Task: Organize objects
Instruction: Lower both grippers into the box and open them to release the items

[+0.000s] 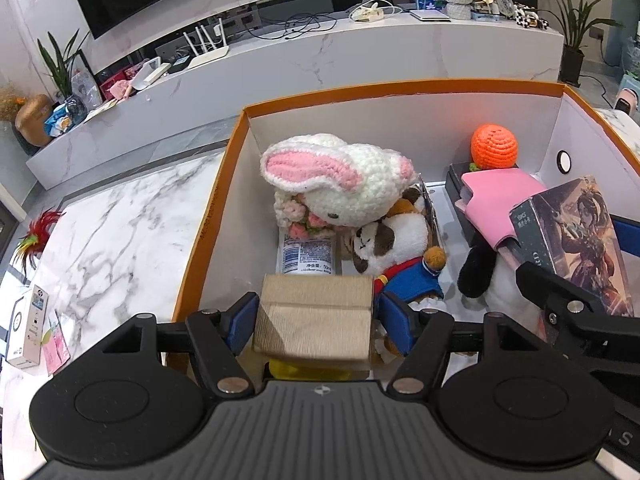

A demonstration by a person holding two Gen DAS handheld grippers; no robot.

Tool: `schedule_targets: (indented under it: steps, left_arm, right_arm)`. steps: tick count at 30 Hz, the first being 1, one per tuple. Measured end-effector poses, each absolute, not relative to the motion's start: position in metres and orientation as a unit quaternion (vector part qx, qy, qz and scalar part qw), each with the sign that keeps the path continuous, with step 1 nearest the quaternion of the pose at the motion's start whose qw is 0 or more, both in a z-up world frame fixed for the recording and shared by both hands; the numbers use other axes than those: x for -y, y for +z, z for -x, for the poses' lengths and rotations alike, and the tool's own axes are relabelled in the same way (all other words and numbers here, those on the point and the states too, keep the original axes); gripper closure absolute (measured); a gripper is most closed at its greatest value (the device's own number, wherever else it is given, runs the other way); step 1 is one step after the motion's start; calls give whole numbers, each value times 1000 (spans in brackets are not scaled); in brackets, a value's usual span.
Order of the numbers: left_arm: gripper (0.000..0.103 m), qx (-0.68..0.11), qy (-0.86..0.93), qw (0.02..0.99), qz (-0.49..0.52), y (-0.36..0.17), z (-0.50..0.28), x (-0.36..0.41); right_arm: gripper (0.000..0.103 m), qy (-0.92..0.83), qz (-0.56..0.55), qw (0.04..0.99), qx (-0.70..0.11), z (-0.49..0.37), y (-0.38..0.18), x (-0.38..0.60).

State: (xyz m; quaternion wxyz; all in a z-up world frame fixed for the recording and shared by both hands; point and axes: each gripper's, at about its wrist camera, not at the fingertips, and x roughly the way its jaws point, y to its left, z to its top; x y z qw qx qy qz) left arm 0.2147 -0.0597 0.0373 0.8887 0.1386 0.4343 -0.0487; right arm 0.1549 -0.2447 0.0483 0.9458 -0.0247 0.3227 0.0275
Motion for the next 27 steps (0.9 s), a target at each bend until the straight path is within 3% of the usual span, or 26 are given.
schedule_targets:
  steps: [27]
  left_arm:
    - [25,-393,23,915,-83,76,-163,49]
  right_arm:
    - [16,-2,5,948,-317,-123,79,243]
